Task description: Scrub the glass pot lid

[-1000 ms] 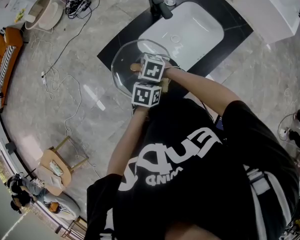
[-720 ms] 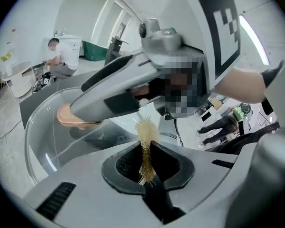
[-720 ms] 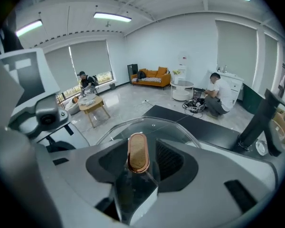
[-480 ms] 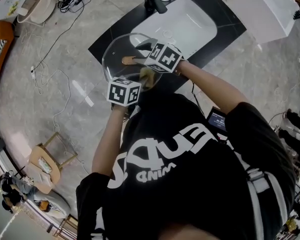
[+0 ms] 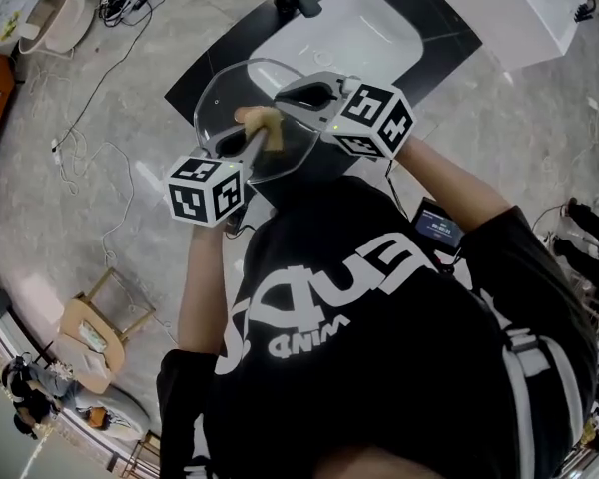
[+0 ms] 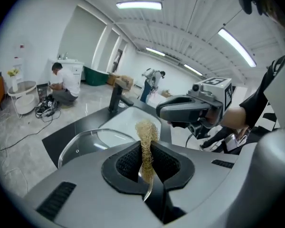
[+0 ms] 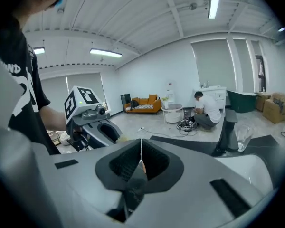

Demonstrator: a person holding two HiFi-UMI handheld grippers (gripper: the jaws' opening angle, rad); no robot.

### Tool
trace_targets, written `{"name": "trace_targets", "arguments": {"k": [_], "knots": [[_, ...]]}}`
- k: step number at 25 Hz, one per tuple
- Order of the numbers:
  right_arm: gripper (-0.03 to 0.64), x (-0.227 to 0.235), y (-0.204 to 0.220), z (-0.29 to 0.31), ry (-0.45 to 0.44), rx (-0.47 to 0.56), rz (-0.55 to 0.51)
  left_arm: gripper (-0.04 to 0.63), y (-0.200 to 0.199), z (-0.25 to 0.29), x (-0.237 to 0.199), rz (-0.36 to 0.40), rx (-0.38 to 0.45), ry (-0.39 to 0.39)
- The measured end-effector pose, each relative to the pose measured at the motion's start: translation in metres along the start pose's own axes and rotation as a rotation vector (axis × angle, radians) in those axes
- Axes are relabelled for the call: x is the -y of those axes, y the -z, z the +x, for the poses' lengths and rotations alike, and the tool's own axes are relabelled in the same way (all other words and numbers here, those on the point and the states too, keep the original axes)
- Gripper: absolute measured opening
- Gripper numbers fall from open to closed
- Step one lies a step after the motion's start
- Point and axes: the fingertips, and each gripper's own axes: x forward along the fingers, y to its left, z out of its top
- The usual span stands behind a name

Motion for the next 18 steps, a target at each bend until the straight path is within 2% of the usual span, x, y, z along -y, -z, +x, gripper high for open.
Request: {"name": "trace_targets", "arguments": {"k": [4,10,13,18], "knots": [[0.014,-0.008,-0.02,-0.021,0.029,0.103,-0.058,0.051,-0.026,-0.02,0.003,0.03,0.135,-0.022],[0.014,-0.008,-0.038,-0.044,0.063,0.28,-0.035,0.049,-0.046,-0.034,0.003,0.07,0.333,-0.066],[0.014,-0.008,-0.041,-0.049,0.091,0.313,-0.067,0.049,-0.05,-0.04,-0.001,0.092,0.409,-0.105],[0.014,-0.006,-0.036,-0.051,0.136,0.355,-0.08,0.049,-0.058,-0.052,0.001,0.193,0.548,-0.168]]}}
